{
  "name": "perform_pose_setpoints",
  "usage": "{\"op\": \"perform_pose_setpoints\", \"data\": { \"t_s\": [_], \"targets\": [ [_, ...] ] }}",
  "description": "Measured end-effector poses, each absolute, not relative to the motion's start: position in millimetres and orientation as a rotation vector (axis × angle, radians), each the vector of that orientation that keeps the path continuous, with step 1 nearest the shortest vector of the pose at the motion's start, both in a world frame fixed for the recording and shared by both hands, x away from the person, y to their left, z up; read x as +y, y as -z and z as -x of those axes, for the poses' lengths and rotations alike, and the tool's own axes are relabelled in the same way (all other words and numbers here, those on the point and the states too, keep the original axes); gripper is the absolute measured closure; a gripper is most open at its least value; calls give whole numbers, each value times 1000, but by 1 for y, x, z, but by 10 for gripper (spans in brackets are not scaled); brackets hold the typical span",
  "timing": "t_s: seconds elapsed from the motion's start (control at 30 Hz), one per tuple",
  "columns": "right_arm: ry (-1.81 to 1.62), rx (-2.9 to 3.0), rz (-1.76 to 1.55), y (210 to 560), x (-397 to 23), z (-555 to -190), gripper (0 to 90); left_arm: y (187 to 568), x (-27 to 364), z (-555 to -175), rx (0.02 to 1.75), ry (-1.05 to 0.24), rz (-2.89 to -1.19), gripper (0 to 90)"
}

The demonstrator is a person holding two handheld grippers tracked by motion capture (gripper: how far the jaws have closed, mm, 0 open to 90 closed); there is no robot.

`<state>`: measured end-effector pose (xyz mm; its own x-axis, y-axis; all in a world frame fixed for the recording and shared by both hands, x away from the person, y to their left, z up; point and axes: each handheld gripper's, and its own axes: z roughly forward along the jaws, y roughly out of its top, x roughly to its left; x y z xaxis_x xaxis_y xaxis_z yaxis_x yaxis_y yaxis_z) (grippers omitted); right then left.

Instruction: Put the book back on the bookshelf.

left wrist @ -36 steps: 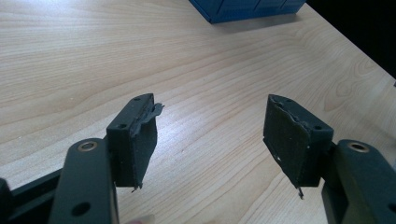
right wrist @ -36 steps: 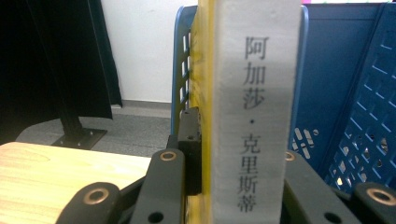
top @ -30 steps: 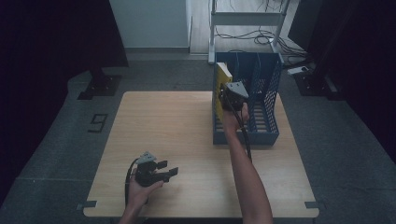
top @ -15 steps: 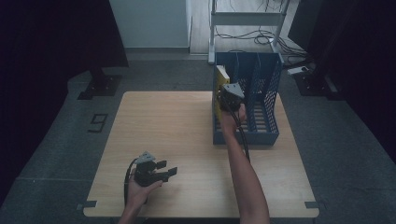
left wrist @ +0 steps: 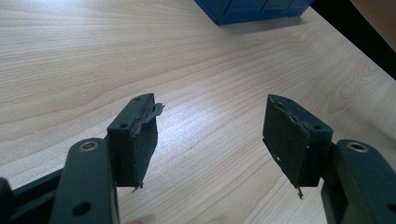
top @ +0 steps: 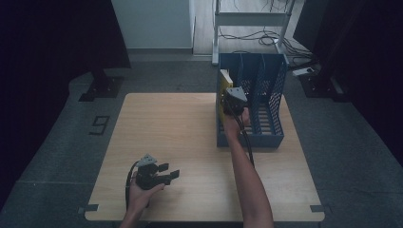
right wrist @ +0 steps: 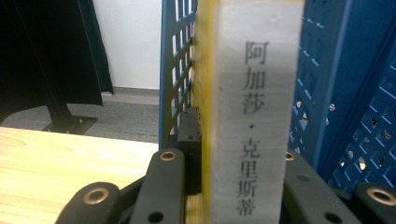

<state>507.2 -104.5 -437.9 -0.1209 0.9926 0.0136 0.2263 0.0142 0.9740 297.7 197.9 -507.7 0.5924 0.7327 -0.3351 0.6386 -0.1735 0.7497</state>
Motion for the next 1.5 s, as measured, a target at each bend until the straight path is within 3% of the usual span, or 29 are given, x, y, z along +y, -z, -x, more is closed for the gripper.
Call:
{"op": "perform_pose_setpoints", "data": {
  "t_s": [1.5],
  "targets": [
    [-1202,1575,-1302,448,-118,-464,688,509,186,-295,1078,-121,-1921,350]
  ]
}}
